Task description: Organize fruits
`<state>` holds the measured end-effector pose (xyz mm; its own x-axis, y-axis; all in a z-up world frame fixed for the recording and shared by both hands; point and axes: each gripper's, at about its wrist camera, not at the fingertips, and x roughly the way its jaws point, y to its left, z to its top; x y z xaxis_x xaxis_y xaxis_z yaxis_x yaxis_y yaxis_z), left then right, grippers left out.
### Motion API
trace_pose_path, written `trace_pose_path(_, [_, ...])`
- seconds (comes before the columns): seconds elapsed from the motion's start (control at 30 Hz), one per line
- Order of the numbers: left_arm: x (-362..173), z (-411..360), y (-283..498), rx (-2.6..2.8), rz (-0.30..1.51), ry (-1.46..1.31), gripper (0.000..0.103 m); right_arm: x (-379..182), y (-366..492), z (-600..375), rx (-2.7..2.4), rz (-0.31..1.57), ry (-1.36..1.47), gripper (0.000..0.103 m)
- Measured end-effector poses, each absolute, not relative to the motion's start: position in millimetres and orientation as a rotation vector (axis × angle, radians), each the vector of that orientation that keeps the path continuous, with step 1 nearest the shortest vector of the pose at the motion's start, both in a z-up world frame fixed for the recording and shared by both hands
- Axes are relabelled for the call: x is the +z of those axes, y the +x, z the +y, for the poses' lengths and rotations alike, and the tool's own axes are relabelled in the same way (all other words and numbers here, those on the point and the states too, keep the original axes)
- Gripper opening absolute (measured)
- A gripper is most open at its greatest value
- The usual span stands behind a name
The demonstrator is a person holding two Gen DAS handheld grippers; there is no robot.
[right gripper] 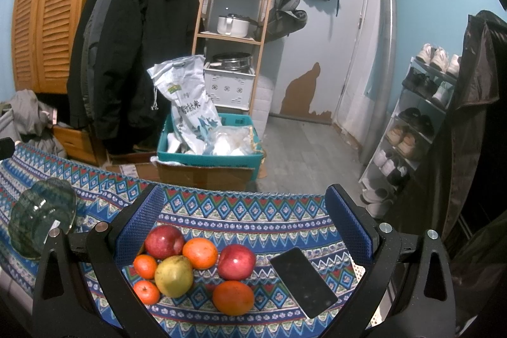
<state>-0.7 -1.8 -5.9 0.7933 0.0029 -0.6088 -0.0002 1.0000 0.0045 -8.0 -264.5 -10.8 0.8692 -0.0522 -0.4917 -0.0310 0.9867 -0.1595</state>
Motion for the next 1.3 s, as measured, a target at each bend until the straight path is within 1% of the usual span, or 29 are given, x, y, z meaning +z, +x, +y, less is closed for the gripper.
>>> trace_pose_path(1.3, [-7.7, -7.0, 4.6, -0.025, 0.68, 0.002, 0.101, -9.8, -8.9, -281.1, -0.021, 0.527, -0.152, 0.1])
